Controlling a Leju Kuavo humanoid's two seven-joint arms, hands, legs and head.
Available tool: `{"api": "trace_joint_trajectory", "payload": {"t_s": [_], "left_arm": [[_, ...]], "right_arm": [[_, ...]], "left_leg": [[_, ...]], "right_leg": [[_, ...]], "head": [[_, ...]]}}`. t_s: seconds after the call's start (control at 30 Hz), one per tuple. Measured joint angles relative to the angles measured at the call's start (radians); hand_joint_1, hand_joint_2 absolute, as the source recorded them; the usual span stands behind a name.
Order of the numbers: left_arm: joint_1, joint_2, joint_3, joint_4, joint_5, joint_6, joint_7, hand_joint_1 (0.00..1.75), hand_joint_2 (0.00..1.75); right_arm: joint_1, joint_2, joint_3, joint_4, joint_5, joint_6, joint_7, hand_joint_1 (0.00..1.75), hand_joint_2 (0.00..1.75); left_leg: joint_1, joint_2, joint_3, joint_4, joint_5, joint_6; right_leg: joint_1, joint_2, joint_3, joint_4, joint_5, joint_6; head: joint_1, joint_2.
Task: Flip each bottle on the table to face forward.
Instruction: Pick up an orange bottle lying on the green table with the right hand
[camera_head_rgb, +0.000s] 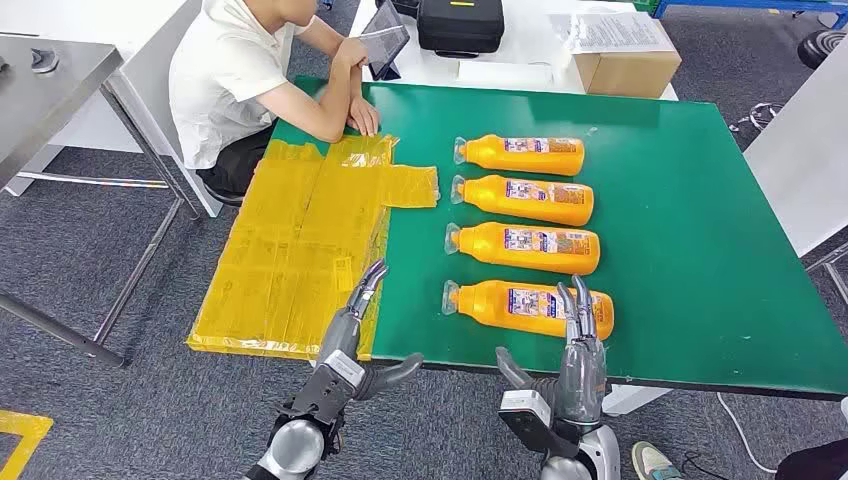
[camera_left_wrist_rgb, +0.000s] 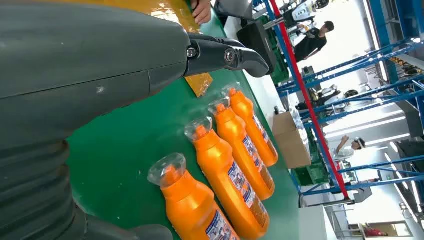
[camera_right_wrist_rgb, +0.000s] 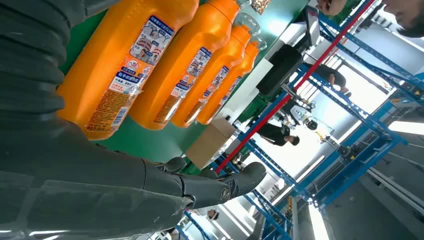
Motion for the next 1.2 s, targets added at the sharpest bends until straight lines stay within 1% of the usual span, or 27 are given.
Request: {"api": "trace_joint_trajectory", "payload": {"t_s": [0.23, 0.33, 0.43, 0.63, 0.7, 0.77, 0.87, 1.0, 1.1, 1.2], "left_arm": [[0.0, 0.001, -0.001, 0.0, -0.008, 0.0, 0.005, 0.0, 1.75], [0.0, 0.003, -0.003, 0.002, -0.012, -0.003, 0.011, 0.0, 1.75], [0.0, 0.005, -0.003, 0.002, -0.017, -0.011, 0.013, 0.0, 1.75], [0.0, 0.006, -0.005, 0.002, -0.02, -0.016, 0.014, 0.0, 1.75], [0.0, 0.006, -0.006, 0.002, -0.023, -0.017, 0.013, 0.0, 1.75], [-0.001, 0.005, -0.01, 0.003, -0.027, -0.019, 0.011, 0.0, 1.75], [-0.004, 0.0, -0.02, 0.01, -0.03, -0.029, 0.008, 0.0, 1.75], [-0.02, -0.008, -0.04, 0.029, -0.028, -0.042, 0.005, 0.0, 1.75], [-0.032, -0.016, -0.053, 0.044, -0.023, -0.044, 0.001, 0.0, 1.75], [-0.039, -0.021, -0.059, 0.055, -0.021, -0.046, -0.001, 0.0, 1.75]], "right_arm": [[0.001, 0.004, -0.005, 0.003, 0.019, 0.0, 0.0, 0.0, 1.75], [0.004, 0.016, -0.029, 0.009, 0.111, 0.0, -0.003, 0.0, 1.75], [0.005, 0.033, -0.075, 0.017, 0.217, 0.0, -0.015, 0.0, 1.75], [0.006, 0.043, -0.129, 0.027, 0.253, 0.0, -0.015, 0.0, 1.75], [0.006, 0.043, -0.146, 0.027, 0.3, 0.0, 0.004, 0.0, 1.75], [0.005, 0.041, -0.17, 0.029, 0.39, 0.0, 0.05, 0.0, 1.75], [-0.006, 0.014, -0.197, 0.056, 0.526, 0.0, 0.16, 0.0, 1.75], [-0.049, -0.064, -0.208, 0.124, 0.62, 0.0, 0.291, 0.0, 1.75], [-0.088, -0.12, -0.211, 0.174, 0.644, 0.0, 0.343, 0.0, 1.75], [-0.111, -0.156, -0.211, 0.208, 0.647, -0.001, 0.357, 0.0, 1.75]], "left_leg": [[0.0, 0.0, 0.0, 0.0, 0.0, 0.0], [0.0, 0.0, 0.0, 0.0, 0.0, 0.0], [0.0, 0.0, 0.0, 0.0, 0.0, 0.0], [0.0, 0.0, 0.0, 0.0, 0.0, 0.0], [0.0, 0.0, 0.0, 0.0, 0.0, 0.0], [0.0, 0.0, 0.0, 0.0, 0.0, 0.0], [0.0, 0.0, 0.0, 0.0, 0.0, 0.0], [-0.001, 0.0, 0.0, 0.0, 0.0, 0.0], [-0.002, 0.0, 0.0, 0.0, 0.0, 0.001], [-0.002, 0.0, 0.0, 0.0, 0.0, 0.001]], "right_leg": [[0.0, 0.0, 0.0, 0.0, 0.0, 0.0], [0.0, 0.0, 0.0, 0.0, 0.0, 0.0], [0.0, 0.0, 0.0, 0.0, 0.0, 0.0], [0.0, 0.0, 0.0, 0.0, 0.0, 0.0], [0.0, 0.0, 0.0, 0.0, 0.0, 0.0], [0.0, 0.0, 0.0, 0.0, 0.0, 0.0], [0.0, 0.0, 0.0, 0.0, 0.0, 0.0], [-0.001, 0.0, 0.0, 0.0, 0.001, 0.001], [-0.002, 0.0, 0.0, 0.0, 0.001, 0.001], [-0.002, 0.0, 0.0, 0.0, 0.001, 0.001]], "head": [[0.0, 0.0], [0.0, 0.0], [0.0, 0.0], [0.0, 0.0], [0.0, 0.0], [0.0, 0.0], [0.0, 0.0], [0.0, 0.0], [0.0, 0.0], [0.0, 0.0]]}}
